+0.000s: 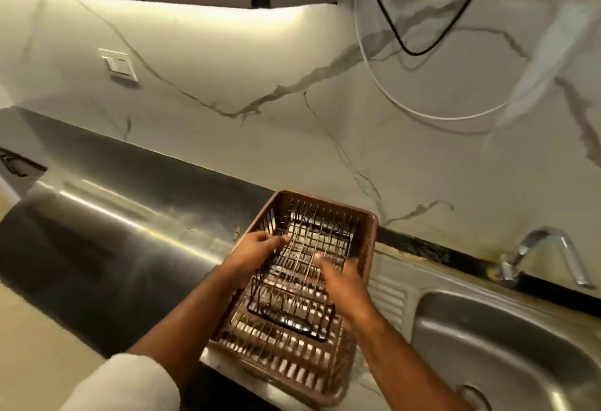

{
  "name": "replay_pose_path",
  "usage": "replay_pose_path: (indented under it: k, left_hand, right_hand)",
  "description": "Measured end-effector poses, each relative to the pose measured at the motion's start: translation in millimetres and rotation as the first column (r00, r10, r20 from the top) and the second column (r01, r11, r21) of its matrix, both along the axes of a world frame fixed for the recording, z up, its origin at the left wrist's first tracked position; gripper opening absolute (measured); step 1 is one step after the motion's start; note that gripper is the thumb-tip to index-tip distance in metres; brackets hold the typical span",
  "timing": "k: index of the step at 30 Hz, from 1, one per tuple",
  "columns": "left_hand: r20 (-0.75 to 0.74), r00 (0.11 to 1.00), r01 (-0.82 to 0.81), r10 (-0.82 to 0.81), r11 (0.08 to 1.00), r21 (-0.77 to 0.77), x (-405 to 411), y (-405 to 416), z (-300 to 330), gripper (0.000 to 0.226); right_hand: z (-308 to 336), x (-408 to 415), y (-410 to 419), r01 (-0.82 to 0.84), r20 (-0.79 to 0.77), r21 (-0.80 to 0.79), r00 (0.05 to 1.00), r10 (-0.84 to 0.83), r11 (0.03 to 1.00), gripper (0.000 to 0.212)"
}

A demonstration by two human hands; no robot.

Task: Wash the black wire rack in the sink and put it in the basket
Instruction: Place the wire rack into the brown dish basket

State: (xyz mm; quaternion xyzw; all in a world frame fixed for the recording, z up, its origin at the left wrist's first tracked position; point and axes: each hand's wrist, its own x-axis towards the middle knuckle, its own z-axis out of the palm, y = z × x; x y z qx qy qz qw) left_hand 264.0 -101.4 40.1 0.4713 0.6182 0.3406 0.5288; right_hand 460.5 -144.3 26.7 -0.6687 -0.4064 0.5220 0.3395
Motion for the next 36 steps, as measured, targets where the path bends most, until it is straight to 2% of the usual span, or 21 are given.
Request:
replay_pose_path:
  k: [6, 14, 19, 31, 36]
  left_hand:
    - [-0.014, 0.989, 0.146, -0.148, 0.983, -0.108, -18, 23, -36, 0.054]
    - [-0.020, 0.965, 0.255, -0.263, 0.950, -0.181, -25, 39, -51, 0.031]
    - [-0.053, 0.964, 0.246, -0.261, 0.949, -0.195, -23, 43, -59, 0.054]
    - [-0.119, 0.969, 0.180, -0.216, 0.950, -0.257, -23, 44, -63, 0.048]
    - [-0.093, 0.983, 0.125, -0.157, 0.951, -0.283, -18, 43, -60, 0.058]
  right_hand:
    - [-23, -32, 9, 0.174, -0.027, -0.079, 0.984, -0.177, 0.982, 0.094]
    - [-38, -51, 11, 0.278, 0.015, -0.117, 0.961, -0.278, 0.953, 0.092]
    - [-43, -54, 13, 0.296, 0.056, -0.111, 0.955, -0.292, 0.949, 0.091]
    - [-52, -61, 7, 0.245, 0.217, -0.103, 0.951, -0.219, 0.964, 0.084]
    - [-49, -59, 5, 0.207, 0.308, -0.096, 0.936, -0.169, 0.974, 0.082]
